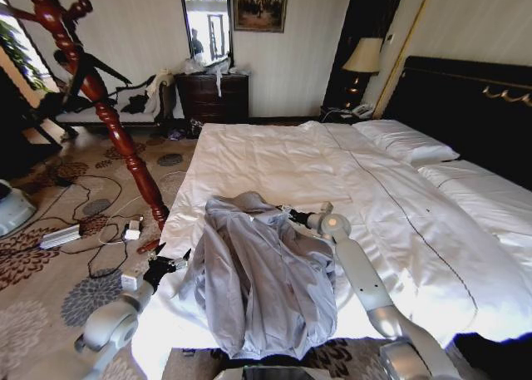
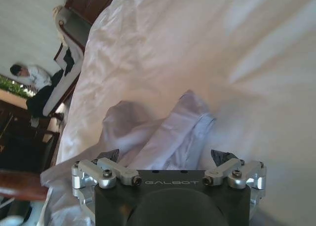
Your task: Pick up the clothes from the bed and hang them on the clothes hanger.
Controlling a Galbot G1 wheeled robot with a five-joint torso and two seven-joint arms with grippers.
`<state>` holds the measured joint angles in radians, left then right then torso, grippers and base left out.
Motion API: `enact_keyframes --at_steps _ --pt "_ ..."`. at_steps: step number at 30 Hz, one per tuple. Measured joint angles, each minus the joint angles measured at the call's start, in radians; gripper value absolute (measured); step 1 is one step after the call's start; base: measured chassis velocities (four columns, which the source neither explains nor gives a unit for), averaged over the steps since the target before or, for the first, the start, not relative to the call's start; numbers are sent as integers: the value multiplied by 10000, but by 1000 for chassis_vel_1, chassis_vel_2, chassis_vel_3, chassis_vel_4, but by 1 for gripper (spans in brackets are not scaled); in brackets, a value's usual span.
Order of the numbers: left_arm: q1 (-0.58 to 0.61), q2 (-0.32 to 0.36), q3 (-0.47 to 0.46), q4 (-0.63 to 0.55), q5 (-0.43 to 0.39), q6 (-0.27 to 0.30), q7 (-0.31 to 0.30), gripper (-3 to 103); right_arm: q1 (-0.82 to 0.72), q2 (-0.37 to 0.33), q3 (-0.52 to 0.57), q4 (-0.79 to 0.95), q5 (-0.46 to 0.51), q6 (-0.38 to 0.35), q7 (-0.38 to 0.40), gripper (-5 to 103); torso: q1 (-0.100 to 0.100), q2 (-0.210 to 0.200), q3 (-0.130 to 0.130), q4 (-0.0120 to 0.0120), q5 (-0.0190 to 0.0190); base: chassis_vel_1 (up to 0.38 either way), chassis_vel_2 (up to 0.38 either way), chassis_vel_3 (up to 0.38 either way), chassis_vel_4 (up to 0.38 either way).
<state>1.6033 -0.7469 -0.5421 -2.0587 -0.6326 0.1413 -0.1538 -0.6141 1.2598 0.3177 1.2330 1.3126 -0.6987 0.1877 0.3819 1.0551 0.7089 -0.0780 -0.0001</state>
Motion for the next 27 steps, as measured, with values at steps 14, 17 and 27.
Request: enact_keyframes --at_steps 14,17,27 --pt "139 270 -182 -179 -215 54 -98 100 645 558 333 -1846 -730 459 -803 86 0 0 0 0 0 0 0 0 0" --pt "102 257 -157 -179 -215 54 -98 100 695 602 331 -1923 -685 459 -803 80 0 0 0 2 0 0 0 0 0" --pt "74 251 -178 -180 -241 57 -100 100 589 574 332 -1781 -675 453 -801 42 0 0 0 1 1 0 0 0 0"
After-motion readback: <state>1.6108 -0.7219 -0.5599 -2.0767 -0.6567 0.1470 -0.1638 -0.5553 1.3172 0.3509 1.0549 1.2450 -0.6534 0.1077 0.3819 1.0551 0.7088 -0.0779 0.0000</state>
